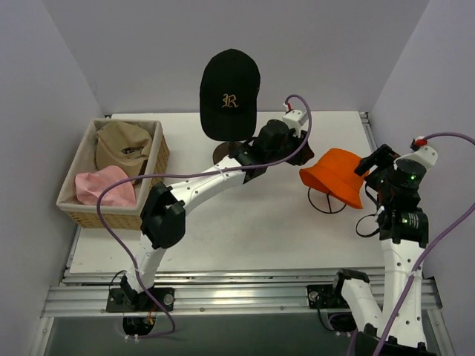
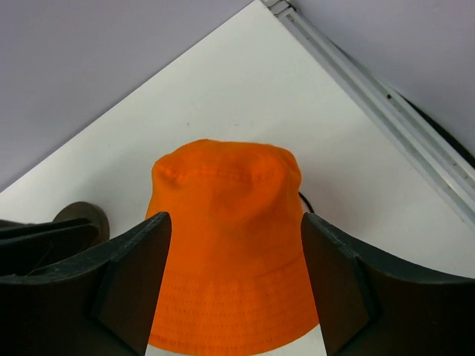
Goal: Stack the hats
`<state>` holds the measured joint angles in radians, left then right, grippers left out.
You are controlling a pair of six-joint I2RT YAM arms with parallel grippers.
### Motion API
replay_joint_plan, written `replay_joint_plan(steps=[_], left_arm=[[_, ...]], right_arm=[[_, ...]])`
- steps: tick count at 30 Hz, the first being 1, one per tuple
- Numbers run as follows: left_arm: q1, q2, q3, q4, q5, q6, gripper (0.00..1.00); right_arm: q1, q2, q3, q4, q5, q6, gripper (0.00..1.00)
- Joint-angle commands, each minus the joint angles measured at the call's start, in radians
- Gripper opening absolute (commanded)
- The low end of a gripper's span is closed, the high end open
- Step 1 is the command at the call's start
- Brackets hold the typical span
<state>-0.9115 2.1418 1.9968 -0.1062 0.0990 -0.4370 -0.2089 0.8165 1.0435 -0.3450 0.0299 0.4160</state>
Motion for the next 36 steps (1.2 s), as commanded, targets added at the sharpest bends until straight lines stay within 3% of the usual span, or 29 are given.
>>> replay_joint_plan(steps=[1,4,11,12,14,15,16,17,22,27,29,34,36], left_arm=[[-0.012,-0.095,-0.045,0.069,0.013,0.001,0.35],[-0.017,-0.144,-0.085,0.077,-0.005,0.007,0.35],[-0.021,-0.342,-0.249,0.073,-0.172,0.02,0.45],[-0.024,-0.391,-0.294,0.071,-0.215,0.017,0.55],[-0.027,-0.44,-0.337,0.065,-0.248,0.009,0.65],[-0.03,-0.483,-0.378,0.062,-0.263,0.007,0.83],[-0.035,-0.503,-0.394,0.044,-0.295,0.004,0.94],[-0.038,-0.525,-0.406,0.025,-0.304,-0.002,0.95],[-0.075,-0.658,-0.475,-0.097,-0.367,-0.016,0.94],[-0.087,-0.867,-0.613,-0.136,-0.438,-0.029,0.94],[-0.087,-0.949,-0.685,-0.161,-0.464,-0.039,0.94],[-0.093,-1.094,-0.809,-0.191,-0.536,-0.011,0.94],[-0.154,-1.155,-0.869,-0.173,-0.661,-0.02,0.94]], right_arm=[[-0.004,-0.043,-0.077,0.024,-0.116,0.035,0.66],[-0.001,-0.082,-0.146,0.067,-0.169,0.04,0.63],[0.025,-0.077,-0.112,0.021,-0.093,-0.04,0.63],[0.034,-0.074,-0.106,0.015,-0.075,-0.039,0.62],[0.084,-0.063,-0.08,-0.017,0.018,-0.043,0.61],[0.113,-0.047,-0.067,-0.035,0.063,-0.046,0.61],[0.184,-0.039,-0.051,-0.049,0.106,-0.046,0.61],[0.222,-0.034,-0.037,-0.058,0.148,-0.046,0.61],[0.503,0.084,0.085,-0.13,0.441,-0.026,0.62],[0.961,0.248,0.216,-0.31,0.845,0.069,0.63],[1.101,0.286,0.233,-0.383,0.904,0.089,0.63],[1.14,0.421,0.231,-0.492,1.016,0.11,0.63],[1.146,0.444,0.228,-0.532,1.047,0.141,0.62]])
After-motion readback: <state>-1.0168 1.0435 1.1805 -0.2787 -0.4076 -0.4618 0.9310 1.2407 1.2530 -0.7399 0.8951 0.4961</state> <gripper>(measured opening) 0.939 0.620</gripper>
